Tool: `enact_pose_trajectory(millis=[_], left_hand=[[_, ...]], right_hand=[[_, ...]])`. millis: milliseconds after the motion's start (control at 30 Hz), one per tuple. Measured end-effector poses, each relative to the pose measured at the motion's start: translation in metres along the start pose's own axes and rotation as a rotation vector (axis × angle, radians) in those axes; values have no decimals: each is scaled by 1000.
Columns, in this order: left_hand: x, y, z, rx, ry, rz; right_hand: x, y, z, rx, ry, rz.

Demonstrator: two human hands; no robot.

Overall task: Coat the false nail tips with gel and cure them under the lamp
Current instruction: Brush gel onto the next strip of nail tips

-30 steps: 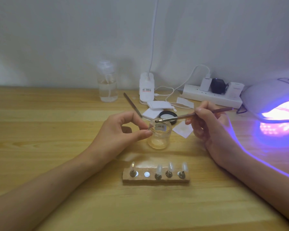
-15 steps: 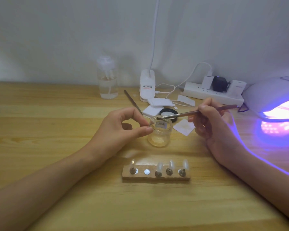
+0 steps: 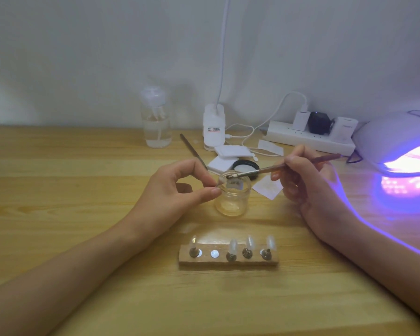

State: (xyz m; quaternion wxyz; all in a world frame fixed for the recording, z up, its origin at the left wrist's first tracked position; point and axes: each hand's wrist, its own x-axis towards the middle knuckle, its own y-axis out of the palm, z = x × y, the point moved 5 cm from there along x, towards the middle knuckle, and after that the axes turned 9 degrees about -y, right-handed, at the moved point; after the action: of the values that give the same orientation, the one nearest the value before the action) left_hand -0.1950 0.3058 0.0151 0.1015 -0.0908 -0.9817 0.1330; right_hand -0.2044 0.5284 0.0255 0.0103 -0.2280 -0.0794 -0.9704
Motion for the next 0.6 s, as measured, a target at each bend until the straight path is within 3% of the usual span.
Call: enact_pose_trajectory(millis=[600], left_hand=[[4, -1, 1, -31, 16, -10]], right_hand=[[-2, 2, 1, -17, -35, 49]])
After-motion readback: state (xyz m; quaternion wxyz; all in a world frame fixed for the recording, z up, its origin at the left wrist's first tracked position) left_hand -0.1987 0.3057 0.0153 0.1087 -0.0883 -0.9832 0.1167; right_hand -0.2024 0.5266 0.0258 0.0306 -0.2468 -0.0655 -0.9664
